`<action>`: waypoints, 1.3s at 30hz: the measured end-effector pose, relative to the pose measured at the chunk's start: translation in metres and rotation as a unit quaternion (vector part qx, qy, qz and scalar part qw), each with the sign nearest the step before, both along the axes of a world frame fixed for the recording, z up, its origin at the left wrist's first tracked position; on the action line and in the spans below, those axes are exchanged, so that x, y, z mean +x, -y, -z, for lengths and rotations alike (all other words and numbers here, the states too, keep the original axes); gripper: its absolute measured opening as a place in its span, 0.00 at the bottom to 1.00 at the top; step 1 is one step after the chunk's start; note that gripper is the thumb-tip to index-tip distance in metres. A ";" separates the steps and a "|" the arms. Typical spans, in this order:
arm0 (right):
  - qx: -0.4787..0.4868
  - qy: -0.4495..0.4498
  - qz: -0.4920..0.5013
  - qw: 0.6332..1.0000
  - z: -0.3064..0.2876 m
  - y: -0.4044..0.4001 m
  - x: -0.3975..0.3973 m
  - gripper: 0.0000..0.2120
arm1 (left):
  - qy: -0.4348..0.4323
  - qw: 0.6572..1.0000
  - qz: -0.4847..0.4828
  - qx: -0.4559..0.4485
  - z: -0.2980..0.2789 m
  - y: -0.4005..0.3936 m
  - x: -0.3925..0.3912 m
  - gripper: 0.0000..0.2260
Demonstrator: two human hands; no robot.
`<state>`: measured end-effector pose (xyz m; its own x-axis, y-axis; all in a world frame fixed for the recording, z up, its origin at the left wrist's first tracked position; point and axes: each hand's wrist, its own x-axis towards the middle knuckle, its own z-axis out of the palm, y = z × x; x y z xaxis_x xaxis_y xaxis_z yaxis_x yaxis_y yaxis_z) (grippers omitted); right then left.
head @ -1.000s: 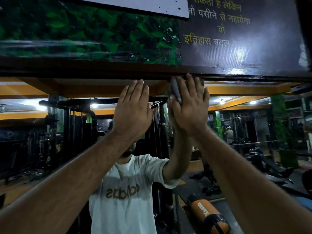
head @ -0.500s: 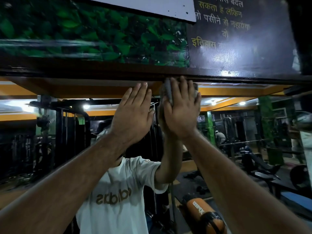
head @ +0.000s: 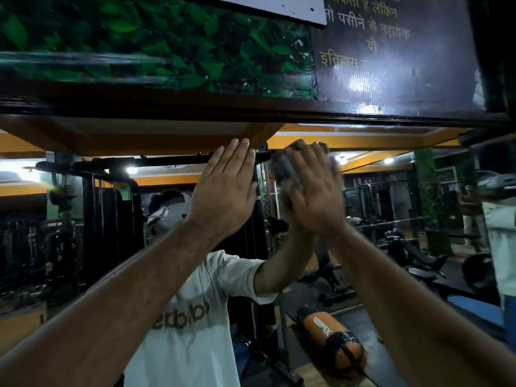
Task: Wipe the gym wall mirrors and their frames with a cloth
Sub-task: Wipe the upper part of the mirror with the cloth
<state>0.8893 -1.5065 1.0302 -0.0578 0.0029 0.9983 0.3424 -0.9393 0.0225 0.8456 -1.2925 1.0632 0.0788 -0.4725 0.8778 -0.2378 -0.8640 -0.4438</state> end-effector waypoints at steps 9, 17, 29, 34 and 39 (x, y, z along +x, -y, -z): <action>-0.052 -0.012 -0.016 0.998 0.026 -0.036 -0.009 0.30 | 0.003 0.999 -0.015 -0.041 0.017 -0.026 -0.011 0.27; 0.020 -0.025 -0.016 0.999 0.022 -0.094 -0.019 0.30 | -0.012 0.999 -0.016 -0.037 0.015 -0.054 -0.020 0.32; -0.011 -0.023 0.002 1.000 -0.018 -0.086 -0.018 0.30 | 0.015 0.999 -0.038 -0.024 -0.012 -0.074 -0.018 0.27; 0.106 -0.033 0.005 0.994 -0.043 -0.102 -0.022 0.32 | 0.032 0.997 -0.071 -0.023 -0.011 -0.073 -0.014 0.28; 0.046 0.003 -0.001 0.999 -0.049 -0.088 -0.017 0.30 | 0.027 0.996 -0.089 -0.014 -0.011 -0.070 -0.010 0.31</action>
